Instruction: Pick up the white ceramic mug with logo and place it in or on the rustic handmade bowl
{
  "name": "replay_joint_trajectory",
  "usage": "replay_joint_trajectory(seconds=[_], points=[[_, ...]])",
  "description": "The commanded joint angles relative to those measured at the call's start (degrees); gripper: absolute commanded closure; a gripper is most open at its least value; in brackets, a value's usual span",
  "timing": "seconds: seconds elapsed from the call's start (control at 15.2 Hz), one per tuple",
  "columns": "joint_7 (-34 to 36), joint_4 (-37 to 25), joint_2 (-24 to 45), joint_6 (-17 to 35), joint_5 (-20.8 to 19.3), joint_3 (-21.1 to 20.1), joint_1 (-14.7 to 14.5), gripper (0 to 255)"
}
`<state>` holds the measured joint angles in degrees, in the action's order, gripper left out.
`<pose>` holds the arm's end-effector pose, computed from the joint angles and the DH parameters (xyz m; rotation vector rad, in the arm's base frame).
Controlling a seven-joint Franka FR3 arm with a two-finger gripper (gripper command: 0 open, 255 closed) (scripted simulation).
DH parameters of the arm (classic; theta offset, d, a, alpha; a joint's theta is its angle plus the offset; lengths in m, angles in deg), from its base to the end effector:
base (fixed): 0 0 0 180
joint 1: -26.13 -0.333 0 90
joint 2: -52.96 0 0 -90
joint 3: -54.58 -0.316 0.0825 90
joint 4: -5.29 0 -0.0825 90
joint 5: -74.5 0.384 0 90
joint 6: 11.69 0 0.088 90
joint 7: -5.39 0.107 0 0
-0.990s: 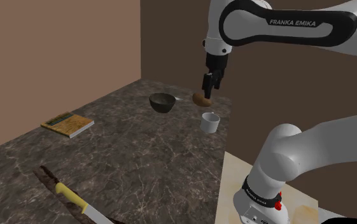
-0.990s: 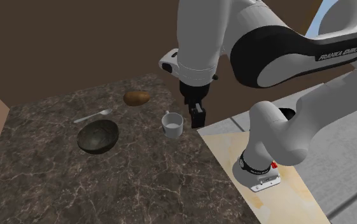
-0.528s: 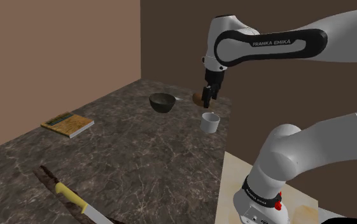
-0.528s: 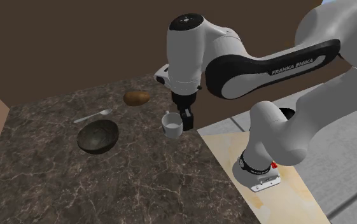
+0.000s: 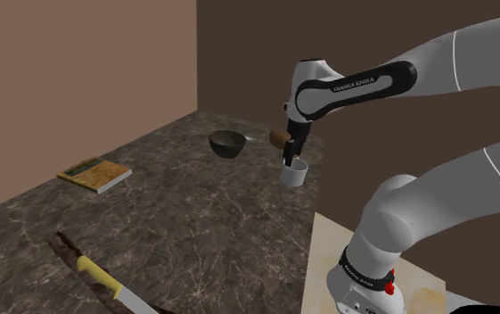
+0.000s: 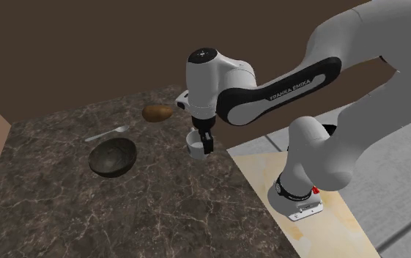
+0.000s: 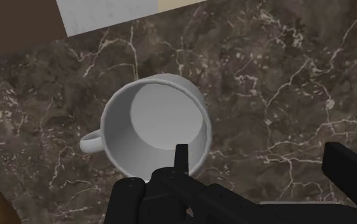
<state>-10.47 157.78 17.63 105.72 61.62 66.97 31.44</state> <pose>0.3349 -0.1173 0.4251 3.0646 0.1704 -0.0313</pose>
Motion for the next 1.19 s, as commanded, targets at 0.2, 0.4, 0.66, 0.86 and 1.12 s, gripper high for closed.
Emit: replay_joint_trajectory(seconds=[0.2,0.4,0.66,0.86,1.12], points=[[-4.05,1.51,7.73,9.51,-0.63,4.74,0.61,0],[-4.06,2.76,9.38,12.42,-0.87,5.21,0.67,0],[-4.12,4.44,12.29,17.0,-1.17,5.96,0.69,0],[-4.12,4.44,12.29,17.0,-1.17,5.96,0.7,0],[-4.12,4.44,12.29,17.0,-1.16,5.96,0.7,0]])
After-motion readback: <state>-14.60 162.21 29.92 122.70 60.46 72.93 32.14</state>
